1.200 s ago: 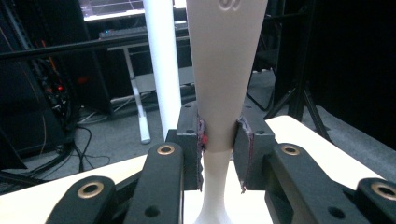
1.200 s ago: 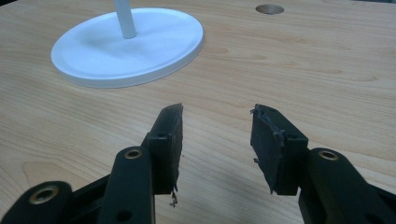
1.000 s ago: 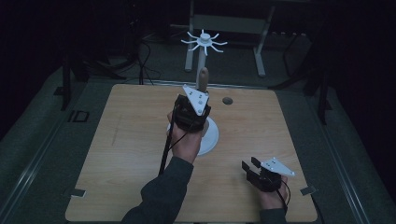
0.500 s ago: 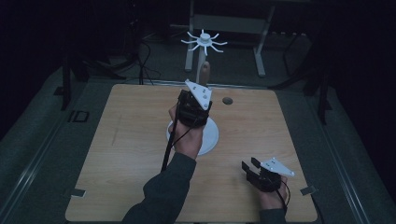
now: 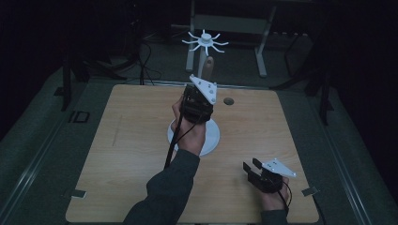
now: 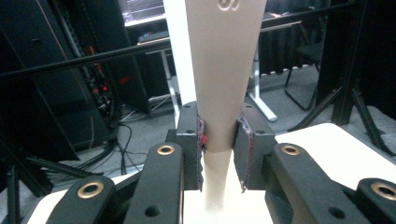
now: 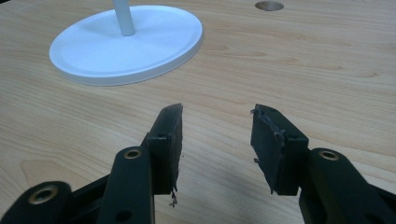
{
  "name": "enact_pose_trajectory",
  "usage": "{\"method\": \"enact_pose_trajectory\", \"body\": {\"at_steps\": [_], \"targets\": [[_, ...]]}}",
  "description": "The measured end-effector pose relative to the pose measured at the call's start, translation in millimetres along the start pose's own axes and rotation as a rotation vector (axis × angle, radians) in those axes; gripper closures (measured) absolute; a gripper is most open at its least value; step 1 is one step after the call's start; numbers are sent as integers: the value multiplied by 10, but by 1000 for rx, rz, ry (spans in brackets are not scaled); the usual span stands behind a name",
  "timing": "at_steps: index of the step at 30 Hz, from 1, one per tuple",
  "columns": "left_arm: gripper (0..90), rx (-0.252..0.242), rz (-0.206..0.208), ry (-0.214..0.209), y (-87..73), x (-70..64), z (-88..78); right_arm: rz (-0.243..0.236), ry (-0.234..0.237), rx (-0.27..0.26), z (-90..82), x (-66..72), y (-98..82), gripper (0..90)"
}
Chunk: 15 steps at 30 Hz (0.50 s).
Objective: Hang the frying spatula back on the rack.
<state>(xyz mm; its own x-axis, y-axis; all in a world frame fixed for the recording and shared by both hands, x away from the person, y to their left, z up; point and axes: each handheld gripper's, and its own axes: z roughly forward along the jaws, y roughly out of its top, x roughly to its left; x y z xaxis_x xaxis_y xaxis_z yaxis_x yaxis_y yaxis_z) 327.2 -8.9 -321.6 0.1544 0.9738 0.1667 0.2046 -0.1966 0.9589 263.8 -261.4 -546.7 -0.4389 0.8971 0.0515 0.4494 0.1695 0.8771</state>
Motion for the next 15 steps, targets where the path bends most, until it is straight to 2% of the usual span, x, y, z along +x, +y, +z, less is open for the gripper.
{"method": "enact_pose_trajectory", "body": {"at_steps": [6,15], "targets": [[741,20,9,31,32,17,41,1,0,0,-1,0,-1,532],[740,47,16,48,50,35,108,2,1,-1,-4,-1,-1,532]]}}
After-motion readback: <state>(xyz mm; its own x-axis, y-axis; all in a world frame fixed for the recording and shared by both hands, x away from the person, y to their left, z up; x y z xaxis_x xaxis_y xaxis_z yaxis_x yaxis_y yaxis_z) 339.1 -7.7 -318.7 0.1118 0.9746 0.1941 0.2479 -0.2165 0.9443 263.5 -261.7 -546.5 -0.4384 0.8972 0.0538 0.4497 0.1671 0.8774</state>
